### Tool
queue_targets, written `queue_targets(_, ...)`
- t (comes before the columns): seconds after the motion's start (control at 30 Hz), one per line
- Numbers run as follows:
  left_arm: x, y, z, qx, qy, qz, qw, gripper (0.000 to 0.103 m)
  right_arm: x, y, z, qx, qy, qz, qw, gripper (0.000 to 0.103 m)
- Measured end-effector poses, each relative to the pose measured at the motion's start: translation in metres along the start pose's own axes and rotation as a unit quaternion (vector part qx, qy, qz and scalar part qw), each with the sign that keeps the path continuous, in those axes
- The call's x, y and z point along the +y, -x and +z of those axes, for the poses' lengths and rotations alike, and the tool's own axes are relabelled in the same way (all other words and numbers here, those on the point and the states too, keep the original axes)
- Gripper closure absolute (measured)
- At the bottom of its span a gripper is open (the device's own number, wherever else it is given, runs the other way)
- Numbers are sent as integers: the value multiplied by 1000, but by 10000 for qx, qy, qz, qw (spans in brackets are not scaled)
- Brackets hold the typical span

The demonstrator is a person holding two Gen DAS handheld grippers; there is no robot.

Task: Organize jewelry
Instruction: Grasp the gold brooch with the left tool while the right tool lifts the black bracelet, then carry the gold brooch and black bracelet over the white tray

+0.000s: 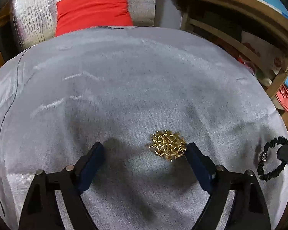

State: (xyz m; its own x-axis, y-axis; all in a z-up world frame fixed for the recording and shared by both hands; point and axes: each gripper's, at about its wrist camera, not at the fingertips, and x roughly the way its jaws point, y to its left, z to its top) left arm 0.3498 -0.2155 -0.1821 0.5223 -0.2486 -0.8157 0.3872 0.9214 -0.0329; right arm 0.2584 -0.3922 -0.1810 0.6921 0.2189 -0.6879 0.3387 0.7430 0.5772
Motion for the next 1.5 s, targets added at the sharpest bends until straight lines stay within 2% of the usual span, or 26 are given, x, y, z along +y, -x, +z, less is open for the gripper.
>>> queue_targets(0.33, -8, -5, 2, -64, -96, 64, 9999, 17, -3, -2, -1, -2, 43, -101, 9999, 94)
queue_targets(0.4, -9, -4, 3, -116, -134, 14, 9998, 30, -4, -2, -1, -4, 37, -112, 9999, 94)
queue_targets(0.47, -11, -2, 3, -166, -179, -27, 9997, 50, -2, -3, -1, 6, 74, -122, 9999, 94)
queue_targets(0.53, -15, 2, 2, -192, -231, -66, 9995, 64, -1, -2, -2, 20, 100, -119, 9999, 94)
queue_targets(0.8, -14, 15, -3, -141, -262, -202, 9994, 64, 2, 3, -1, -35, 108, -41, 9999, 94)
queue_targets(1.0, -6, 56, -15, -285, -181, -205, 9992, 64, 9, 9, -1, -98, 43, 180, 9998, 94)
queue_targets(1.2, 6, 112, -46, -491, -239, 251, 9982, 64, 31, 13, -11, -63, 134, 542, 9984, 94)
queue_targets(1.4, 30, 152, -91, -517, 157, 758, 9957, 64, 70, 9, -40, 200, 407, 991, 9940, 93)
queue_targets(1.5, 47, 166, -110, -474, 426, 813, 9946, 64, 89, 5, -56, 303, 596, 1037, 9924, 94)
